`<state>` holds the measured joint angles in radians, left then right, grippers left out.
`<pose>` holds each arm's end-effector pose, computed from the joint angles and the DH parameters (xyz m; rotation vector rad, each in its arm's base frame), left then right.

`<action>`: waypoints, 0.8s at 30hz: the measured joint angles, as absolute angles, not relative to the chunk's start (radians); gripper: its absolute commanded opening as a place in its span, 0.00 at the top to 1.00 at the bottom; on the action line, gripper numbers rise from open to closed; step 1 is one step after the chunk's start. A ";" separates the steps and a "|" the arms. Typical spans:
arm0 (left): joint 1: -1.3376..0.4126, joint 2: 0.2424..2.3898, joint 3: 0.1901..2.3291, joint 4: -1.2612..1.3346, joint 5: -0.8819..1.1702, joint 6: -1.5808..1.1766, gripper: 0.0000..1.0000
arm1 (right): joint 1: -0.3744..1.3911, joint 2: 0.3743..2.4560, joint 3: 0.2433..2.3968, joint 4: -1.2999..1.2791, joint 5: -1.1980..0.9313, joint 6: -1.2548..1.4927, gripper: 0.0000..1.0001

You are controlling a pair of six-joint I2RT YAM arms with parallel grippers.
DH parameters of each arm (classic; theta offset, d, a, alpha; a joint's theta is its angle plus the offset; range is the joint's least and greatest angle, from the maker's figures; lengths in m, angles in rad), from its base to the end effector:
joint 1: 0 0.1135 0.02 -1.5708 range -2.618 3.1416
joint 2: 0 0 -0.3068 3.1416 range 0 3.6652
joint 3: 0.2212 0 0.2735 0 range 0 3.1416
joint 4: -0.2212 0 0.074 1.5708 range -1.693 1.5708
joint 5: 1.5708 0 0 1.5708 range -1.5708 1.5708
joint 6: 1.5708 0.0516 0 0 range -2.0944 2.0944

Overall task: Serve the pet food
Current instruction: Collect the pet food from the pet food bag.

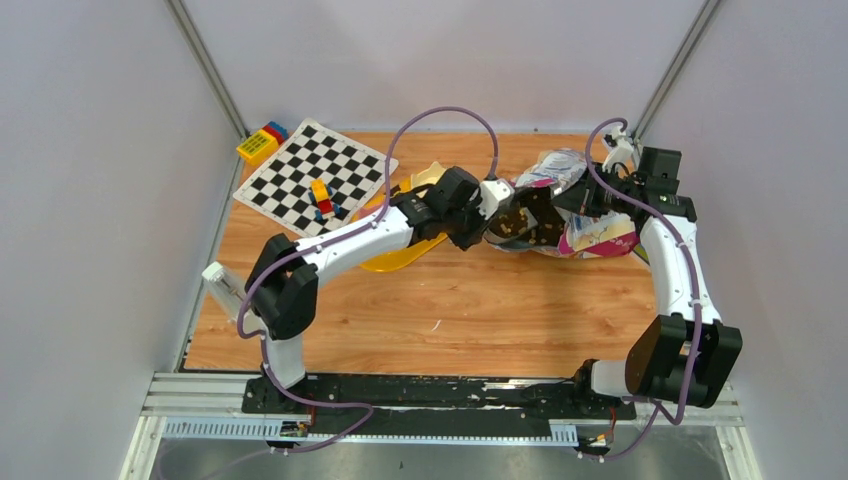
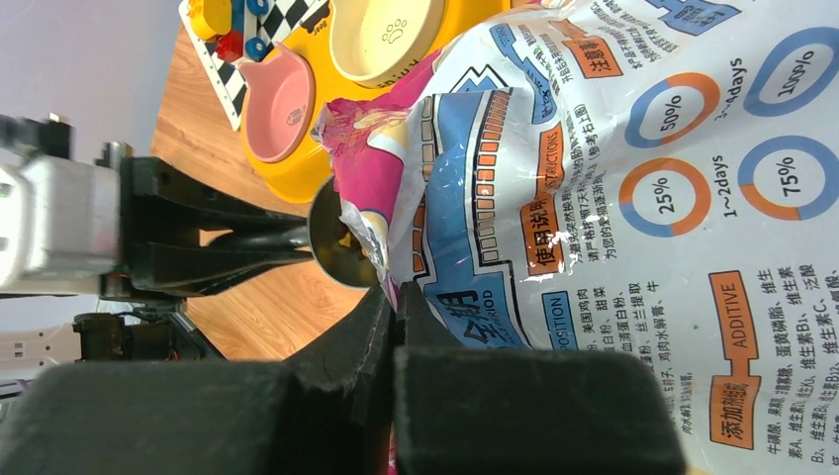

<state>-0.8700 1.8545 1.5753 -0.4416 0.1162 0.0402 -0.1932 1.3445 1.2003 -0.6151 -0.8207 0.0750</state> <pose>0.3004 -0.3654 0.3095 1.0884 2.0834 -0.5538 0.3047 -0.0211 0.3584 -0.1107 2.1828 0.8785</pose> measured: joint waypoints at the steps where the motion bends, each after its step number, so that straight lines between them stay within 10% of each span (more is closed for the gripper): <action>1: -0.870 1.853 1.560 -0.440 0.128 0.047 1.00 | -0.193 1.345 1.200 -0.615 -0.820 0.075 1.00; 24: -0.870 1.662 1.498 -0.423 0.216 0.078 1.00 | -0.193 1.345 1.192 -0.601 -0.821 0.082 1.00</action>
<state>-0.8696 1.6619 1.4979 -0.4229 0.2165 0.0776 -0.1932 1.3445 1.1919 -0.6006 -0.8207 0.0822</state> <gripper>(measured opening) 0.305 0.010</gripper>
